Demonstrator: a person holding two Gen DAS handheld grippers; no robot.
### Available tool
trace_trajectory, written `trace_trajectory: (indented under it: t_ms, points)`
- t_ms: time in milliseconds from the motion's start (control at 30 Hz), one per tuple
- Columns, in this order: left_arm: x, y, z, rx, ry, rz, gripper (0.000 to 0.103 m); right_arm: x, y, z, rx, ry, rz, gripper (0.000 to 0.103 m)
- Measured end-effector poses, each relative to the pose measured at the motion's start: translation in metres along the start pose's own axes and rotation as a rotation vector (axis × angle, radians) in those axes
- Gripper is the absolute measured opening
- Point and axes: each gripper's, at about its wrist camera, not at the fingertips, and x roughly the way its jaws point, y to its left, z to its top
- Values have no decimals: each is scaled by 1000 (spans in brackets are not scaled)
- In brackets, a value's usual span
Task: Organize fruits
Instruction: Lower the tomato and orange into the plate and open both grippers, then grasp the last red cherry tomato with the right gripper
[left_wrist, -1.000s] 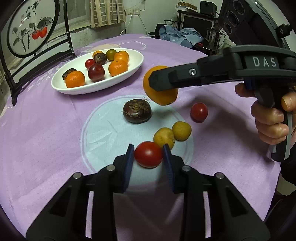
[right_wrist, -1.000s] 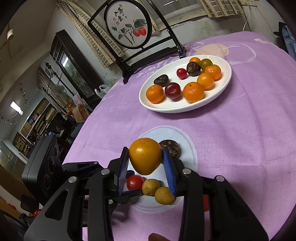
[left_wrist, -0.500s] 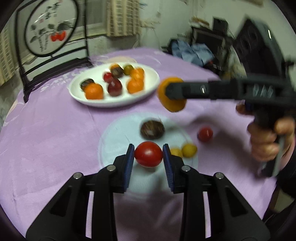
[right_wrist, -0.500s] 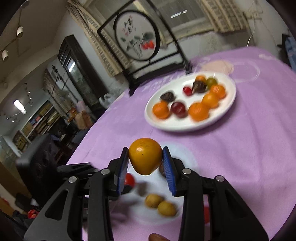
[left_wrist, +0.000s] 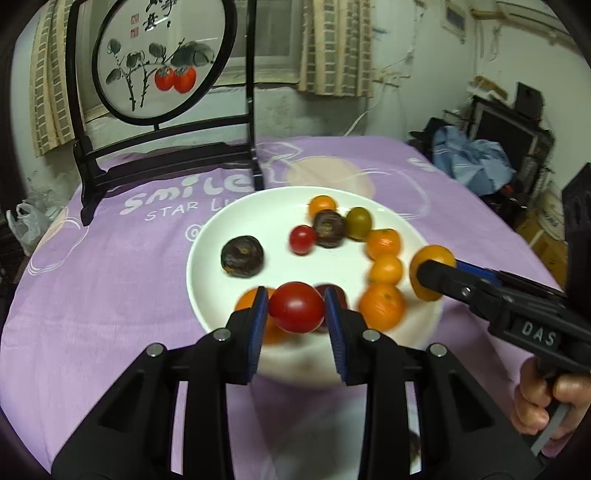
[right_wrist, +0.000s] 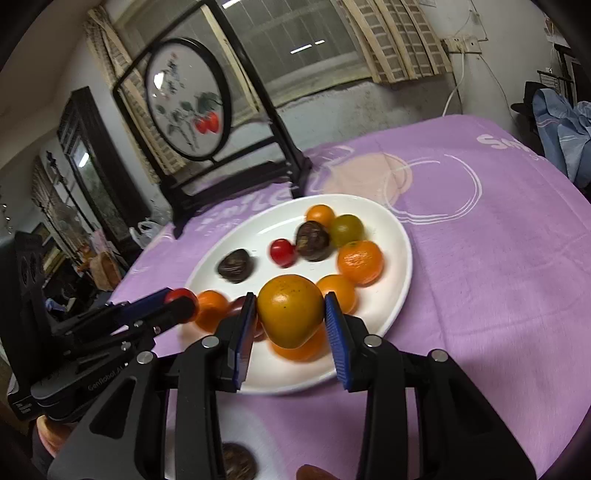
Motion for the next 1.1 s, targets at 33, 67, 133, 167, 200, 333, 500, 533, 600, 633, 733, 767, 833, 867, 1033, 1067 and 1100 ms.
trace_trajectory:
  t_ms: [33,67,133,167,200,333,500,533,600,633,733,767,833,867,1033,1067,1100]
  points:
    - [6,0,3,-6,4,8,32,4,-2,0,2,7,-2,37]
    - [8,0,4,-9,4,16,32,6,-3,1,5,11,3,37]
    - [14,-2,7,-7,-3,40,32,8,-3,2,6,7,15,37]
    - [16,-3,10,-7,-2,47,32,8,-1,3,-2,1,15,38]
    - [20,-5,11,-5,3,56,32,9,-1,3,-5,2,18,38]
    - [26,-6,11,-10,25,91,68,4,1,5,-2,3,11,64]
    - [0,-7,12,5,-34,136,90,-23,6,10,-13,-26,46,64]
    - [-8,-8,11,1,-46,129,95,-30,7,9,-21,-28,49,64]
    - [-19,-8,8,-3,-63,124,100,-38,8,7,-29,-18,53,64]
    - [-25,-9,2,-2,-63,120,101,-42,8,3,-34,-7,50,64]
    - [-32,-8,-15,12,-31,124,101,-48,11,-10,-67,39,55,64]
    - [-35,-7,-23,14,-22,124,101,-49,12,-15,-81,56,55,64]
    - [-41,-2,-38,3,-11,122,101,-52,15,-27,-103,98,62,64]
    - [-44,1,-46,-5,-1,123,101,-53,16,-33,-112,122,70,64]
    - [-57,11,-75,-19,31,136,101,-68,19,-60,-152,177,75,63]
    - [-60,13,-78,-23,33,128,101,-72,19,-67,-165,191,69,63]
    - [-61,14,-79,-25,33,125,101,-75,19,-73,-180,203,66,63]
